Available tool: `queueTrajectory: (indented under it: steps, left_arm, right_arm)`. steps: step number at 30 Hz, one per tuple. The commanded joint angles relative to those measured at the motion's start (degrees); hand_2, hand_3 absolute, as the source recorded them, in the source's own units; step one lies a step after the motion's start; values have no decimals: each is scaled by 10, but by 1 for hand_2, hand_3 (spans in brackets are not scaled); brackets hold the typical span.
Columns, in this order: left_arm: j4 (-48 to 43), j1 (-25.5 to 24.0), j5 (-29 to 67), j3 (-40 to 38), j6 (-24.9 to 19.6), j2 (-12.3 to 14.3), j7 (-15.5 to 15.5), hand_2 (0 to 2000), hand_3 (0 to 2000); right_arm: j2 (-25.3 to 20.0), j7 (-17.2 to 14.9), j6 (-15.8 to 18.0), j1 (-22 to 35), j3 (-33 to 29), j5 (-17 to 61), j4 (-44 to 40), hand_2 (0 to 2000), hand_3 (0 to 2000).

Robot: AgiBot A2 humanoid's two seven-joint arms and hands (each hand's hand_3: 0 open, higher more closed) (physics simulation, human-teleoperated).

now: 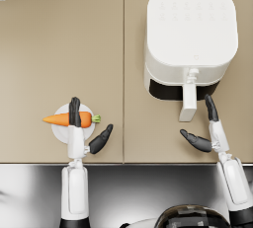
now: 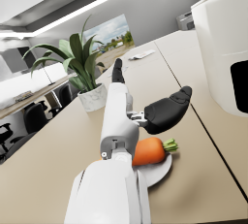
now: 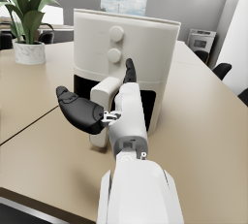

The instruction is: Pick up the carrot and place it into the air fryer

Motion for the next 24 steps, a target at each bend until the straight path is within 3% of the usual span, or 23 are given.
queueTrajectory:
  steps: [1,7,10,13,24]
  left_arm:
    - [9,11,26,-22,0,0,0,0,0]
    - [27,35,181,-40,0,2,0,0,0]
    - [29,44,259,-42,-152,3,-57,0,0]
    - [42,52,337,-49,-221,3,-96,0,0]
    - [81,73,624,-37,-264,8,-118,0,0]
  right_arm:
    - [-4,0,0,5,-2,1,-5,0,0]
    - [-8,0,0,-4,-3,3,-6,0,0]
    - [-12,0,0,-4,-4,3,-6,0,0]
    - [-14,0,0,-8,-4,3,-7,0,0]
    - [-25,0,0,-14,-13,3,-21,0,0]
